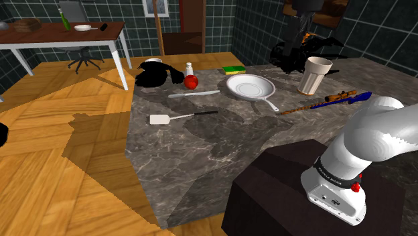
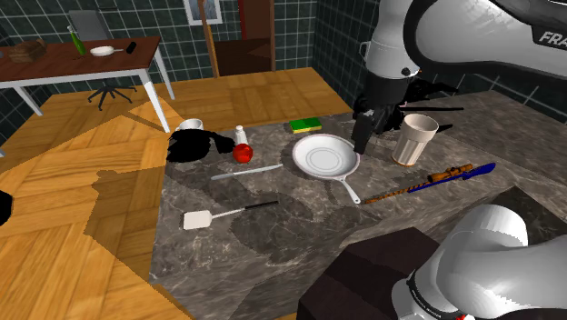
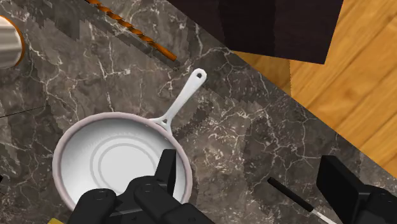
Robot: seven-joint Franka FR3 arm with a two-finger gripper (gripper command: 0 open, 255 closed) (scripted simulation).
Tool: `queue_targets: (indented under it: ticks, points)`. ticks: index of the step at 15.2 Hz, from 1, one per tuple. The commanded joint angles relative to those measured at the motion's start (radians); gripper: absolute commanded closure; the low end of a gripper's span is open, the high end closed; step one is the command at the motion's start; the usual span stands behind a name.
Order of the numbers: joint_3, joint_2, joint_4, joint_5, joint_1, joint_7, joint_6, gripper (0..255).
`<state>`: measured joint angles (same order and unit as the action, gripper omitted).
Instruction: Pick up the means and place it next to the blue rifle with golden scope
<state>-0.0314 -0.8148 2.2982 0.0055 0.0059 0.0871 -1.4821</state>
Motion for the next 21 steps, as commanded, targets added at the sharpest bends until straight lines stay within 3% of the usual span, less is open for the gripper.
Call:
queue_targets:
  ticks: [1,11,21]
  points:
    - [0.0,0.0,0.0,0.0,0.0,0.0,0.0,0]
    - [0.064,0.321,-0.047,-0.024,0.068,0.248,-0.278,0]
    - [0.081,0.681,-0.224,0.002,0.127,0.483,-0.461,0]
